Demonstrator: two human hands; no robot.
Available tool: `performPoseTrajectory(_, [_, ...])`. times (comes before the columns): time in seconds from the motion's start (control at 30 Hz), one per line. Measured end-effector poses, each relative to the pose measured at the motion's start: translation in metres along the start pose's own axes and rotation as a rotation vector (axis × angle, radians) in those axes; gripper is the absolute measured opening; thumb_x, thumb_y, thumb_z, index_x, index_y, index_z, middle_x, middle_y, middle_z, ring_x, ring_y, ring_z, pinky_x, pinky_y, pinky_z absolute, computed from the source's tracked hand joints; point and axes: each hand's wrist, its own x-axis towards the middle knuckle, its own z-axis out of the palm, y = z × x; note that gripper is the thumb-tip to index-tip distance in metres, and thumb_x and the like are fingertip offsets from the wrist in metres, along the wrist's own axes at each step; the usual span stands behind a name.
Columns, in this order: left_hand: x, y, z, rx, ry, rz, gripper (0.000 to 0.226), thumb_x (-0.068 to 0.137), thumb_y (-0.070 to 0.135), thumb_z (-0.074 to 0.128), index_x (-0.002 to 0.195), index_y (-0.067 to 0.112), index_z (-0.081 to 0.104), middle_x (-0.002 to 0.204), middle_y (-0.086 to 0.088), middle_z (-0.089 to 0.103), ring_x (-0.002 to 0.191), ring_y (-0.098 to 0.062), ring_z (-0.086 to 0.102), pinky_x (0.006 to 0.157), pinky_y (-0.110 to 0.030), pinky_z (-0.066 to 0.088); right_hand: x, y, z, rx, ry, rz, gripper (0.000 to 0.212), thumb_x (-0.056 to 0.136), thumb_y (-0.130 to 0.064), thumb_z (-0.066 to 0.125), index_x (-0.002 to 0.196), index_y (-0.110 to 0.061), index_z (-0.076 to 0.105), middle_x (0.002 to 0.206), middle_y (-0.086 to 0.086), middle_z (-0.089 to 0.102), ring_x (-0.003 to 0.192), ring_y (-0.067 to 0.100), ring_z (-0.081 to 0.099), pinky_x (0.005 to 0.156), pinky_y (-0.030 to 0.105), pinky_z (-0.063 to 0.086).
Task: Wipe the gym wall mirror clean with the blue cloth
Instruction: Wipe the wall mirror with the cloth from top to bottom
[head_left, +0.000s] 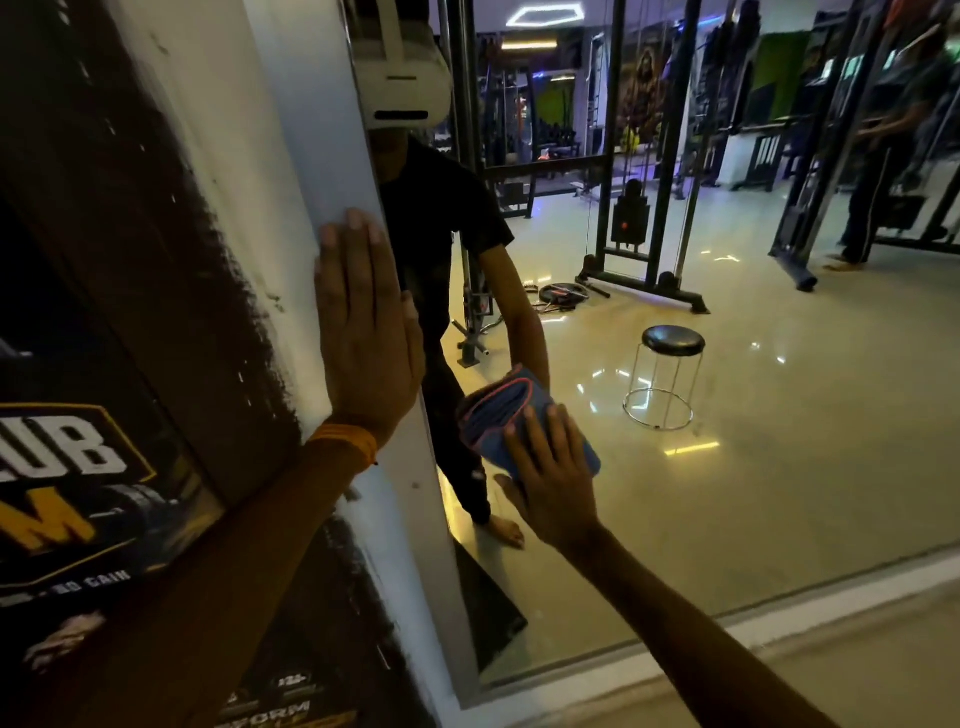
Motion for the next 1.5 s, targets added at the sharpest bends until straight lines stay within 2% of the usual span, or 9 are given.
performPoseTrajectory(0.13, [0.000, 0.000, 0.000, -0.015, 0.009, -0.005, 0.060, 0.104, 0.010, 0.051, 0.156, -0.010, 0.026, 0.161, -0.034, 0.031, 0.151, -0.049, 0.023, 0.127, -0.055, 0.021, 0.029, 0.042, -0.014, -0.023, 0.002, -0.145, 0.056, 0.099, -0.036, 0.051, 0.149, -0.014, 0.040, 0.159, 0.013, 0.031, 0.160, 0.027, 0.000, 0.127, 0.052, 0.011])
performPoseTrajectory(0.3, [-0.002, 0.001, 0.001, 0.000, 0.006, 0.008, 0.061, 0.103, 0.008, 0.053, 0.154, -0.012, 0.027, 0.160, -0.035, 0.031, 0.151, -0.051, 0.024, 0.127, -0.055, 0.022, 0.101, 0.065, -0.040, 0.234, 0.289, 0.164, 0.063, 0.107, -0.047, 0.034, 0.151, -0.003, 0.033, 0.164, 0.013, 0.028, 0.157, 0.030, 0.018, 0.129, 0.046, 0.014])
performPoseTrajectory(0.47, [0.001, 0.004, -0.002, 0.005, 0.012, 0.003, 0.062, 0.101, 0.006, 0.054, 0.153, -0.014, 0.027, 0.158, -0.038, 0.031, 0.149, -0.053, 0.024, 0.128, -0.055, 0.020, 0.011, 0.028, -0.005, 0.076, 0.030, -0.149, 0.059, 0.099, -0.035, 0.055, 0.149, -0.007, 0.039, 0.156, 0.017, 0.044, 0.159, 0.020, 0.008, 0.126, 0.046, 0.021])
performPoseTrajectory(0.73, [0.002, 0.002, 0.000, 0.010, 0.024, 0.010, 0.067, 0.096, 0.003, 0.061, 0.151, -0.015, 0.029, 0.156, -0.039, 0.033, 0.150, -0.050, 0.022, 0.127, -0.056, 0.023, 0.097, 0.065, -0.040, 0.133, 0.327, 0.137, 0.065, 0.108, -0.048, 0.031, 0.165, -0.033, 0.003, 0.173, -0.006, -0.006, 0.160, 0.023, -0.002, 0.129, 0.048, 0.005])
performPoseTrajectory(0.93, [-0.045, -0.002, 0.004, 0.022, -0.039, 0.051, 0.064, 0.101, 0.013, 0.055, 0.153, -0.010, 0.026, 0.157, -0.037, 0.034, 0.154, -0.039, 0.015, 0.127, -0.054, 0.020, -0.042, 0.012, 0.029, -0.055, 0.002, -0.397, 0.072, 0.096, -0.026, 0.064, 0.158, -0.024, 0.028, 0.163, 0.010, 0.030, 0.160, 0.029, 0.004, 0.129, 0.050, 0.010])
performPoseTrajectory(1.13, [-0.060, -0.002, 0.010, -0.005, -0.008, 0.025, 0.059, 0.104, 0.017, 0.047, 0.154, -0.006, 0.025, 0.158, -0.032, 0.033, 0.154, -0.032, 0.012, 0.128, -0.049, 0.016, 0.065, 0.049, -0.016, 0.044, 0.260, -0.196, 0.075, 0.105, -0.031, 0.053, 0.164, -0.021, 0.008, 0.173, 0.004, -0.003, 0.160, 0.023, -0.005, 0.130, 0.047, 0.001])
performPoseTrajectory(1.3, [-0.063, -0.004, 0.012, -0.019, -0.015, 0.025, 0.057, 0.104, 0.012, 0.048, 0.153, -0.011, 0.030, 0.158, -0.035, 0.034, 0.150, -0.046, 0.020, 0.128, -0.053, 0.020, -0.053, 0.006, 0.033, -0.026, 0.003, -0.421, 0.070, 0.095, -0.013, 0.054, 0.158, -0.018, 0.023, 0.160, 0.008, 0.033, 0.160, 0.025, -0.002, 0.128, 0.045, 0.008])
performPoseTrajectory(1.4, [-0.064, -0.002, 0.012, -0.016, -0.016, 0.019, 0.059, 0.101, 0.007, 0.054, 0.152, -0.014, 0.032, 0.158, -0.036, 0.034, 0.149, -0.049, 0.021, 0.129, -0.051, 0.018, -0.053, 0.023, 0.033, -0.069, 0.008, -0.540, 0.070, 0.097, -0.010, 0.049, 0.161, -0.019, 0.020, 0.169, 0.005, 0.021, 0.160, 0.025, 0.000, 0.130, 0.044, 0.006])
performPoseTrajectory(1.5, [-0.064, -0.002, 0.013, -0.023, -0.006, 0.013, 0.061, 0.098, 0.003, 0.058, 0.151, -0.015, 0.033, 0.157, -0.038, 0.034, 0.149, -0.050, 0.021, 0.130, -0.047, 0.013, 0.007, 0.049, 0.007, 0.011, 0.124, -0.394, 0.069, 0.103, -0.015, 0.051, 0.163, -0.022, 0.017, 0.172, 0.002, 0.011, 0.160, 0.025, 0.002, 0.130, 0.048, 0.004])
